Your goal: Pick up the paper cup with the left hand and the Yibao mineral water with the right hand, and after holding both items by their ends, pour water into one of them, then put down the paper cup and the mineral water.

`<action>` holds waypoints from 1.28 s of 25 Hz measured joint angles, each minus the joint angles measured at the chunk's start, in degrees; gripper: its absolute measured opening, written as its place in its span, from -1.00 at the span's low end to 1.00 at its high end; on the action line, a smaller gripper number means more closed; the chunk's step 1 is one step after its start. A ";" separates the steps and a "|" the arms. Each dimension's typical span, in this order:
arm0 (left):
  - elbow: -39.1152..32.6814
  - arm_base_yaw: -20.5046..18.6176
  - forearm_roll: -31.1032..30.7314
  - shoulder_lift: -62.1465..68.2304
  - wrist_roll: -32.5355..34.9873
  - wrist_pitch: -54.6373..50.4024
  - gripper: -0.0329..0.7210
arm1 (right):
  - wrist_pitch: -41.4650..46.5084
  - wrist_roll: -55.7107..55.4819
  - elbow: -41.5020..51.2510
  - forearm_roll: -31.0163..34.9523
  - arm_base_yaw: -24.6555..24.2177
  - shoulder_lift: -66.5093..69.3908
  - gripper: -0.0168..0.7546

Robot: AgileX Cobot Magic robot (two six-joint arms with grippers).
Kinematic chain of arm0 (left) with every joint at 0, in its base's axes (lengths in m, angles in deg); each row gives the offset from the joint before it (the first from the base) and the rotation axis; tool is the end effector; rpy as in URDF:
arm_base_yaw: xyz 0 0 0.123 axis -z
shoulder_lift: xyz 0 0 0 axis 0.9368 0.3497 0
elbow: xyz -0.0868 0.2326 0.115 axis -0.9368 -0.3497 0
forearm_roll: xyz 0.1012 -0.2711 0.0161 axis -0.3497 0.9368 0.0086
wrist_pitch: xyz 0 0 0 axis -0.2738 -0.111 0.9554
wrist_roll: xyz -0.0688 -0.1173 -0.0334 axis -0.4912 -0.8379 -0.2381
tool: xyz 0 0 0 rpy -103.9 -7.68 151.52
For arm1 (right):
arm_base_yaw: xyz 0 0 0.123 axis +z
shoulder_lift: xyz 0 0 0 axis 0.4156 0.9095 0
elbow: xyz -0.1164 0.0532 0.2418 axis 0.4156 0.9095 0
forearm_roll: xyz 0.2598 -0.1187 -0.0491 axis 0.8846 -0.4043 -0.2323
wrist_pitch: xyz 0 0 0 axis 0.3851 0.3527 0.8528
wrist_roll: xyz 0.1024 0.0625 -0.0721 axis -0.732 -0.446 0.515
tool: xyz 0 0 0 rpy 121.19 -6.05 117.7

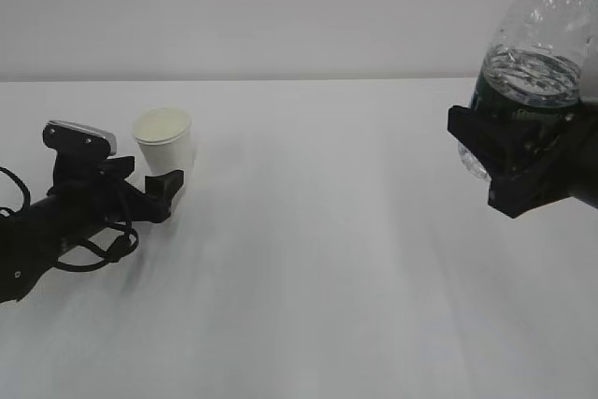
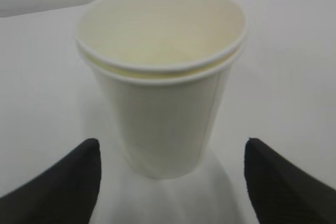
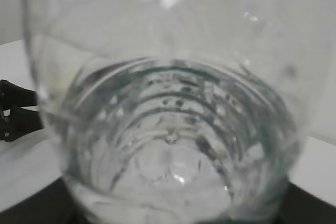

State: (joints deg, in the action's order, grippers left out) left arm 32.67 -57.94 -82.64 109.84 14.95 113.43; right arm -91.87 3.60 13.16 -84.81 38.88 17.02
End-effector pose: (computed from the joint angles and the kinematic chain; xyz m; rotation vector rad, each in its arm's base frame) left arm 0.3926 -0.1018 -0.0007 0.3146 1.8390 -0.2629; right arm 0.2870 0.1086 0.1862 -0.5358 1.6311 0.2711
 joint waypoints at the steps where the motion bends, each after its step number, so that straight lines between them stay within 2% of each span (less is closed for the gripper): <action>1: 0.18 0.00 0.00 0.37 0.00 -0.02 0.74 | 0.00 0.00 0.00 0.00 0.00 0.00 0.17; 9: 0.88 0.00 0.21 1.67 -0.10 -0.12 0.72 | 0.00 0.00 0.00 0.00 0.00 0.00 0.17; 32: 11.21 0.00 0.29 5.60 -0.38 -5.65 0.69 | 0.12 -0.23 0.00 0.00 0.00 0.00 0.17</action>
State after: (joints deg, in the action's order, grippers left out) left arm 43.87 -57.94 -82.35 115.44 14.57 107.78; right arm -91.76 3.37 13.16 -84.81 38.88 17.02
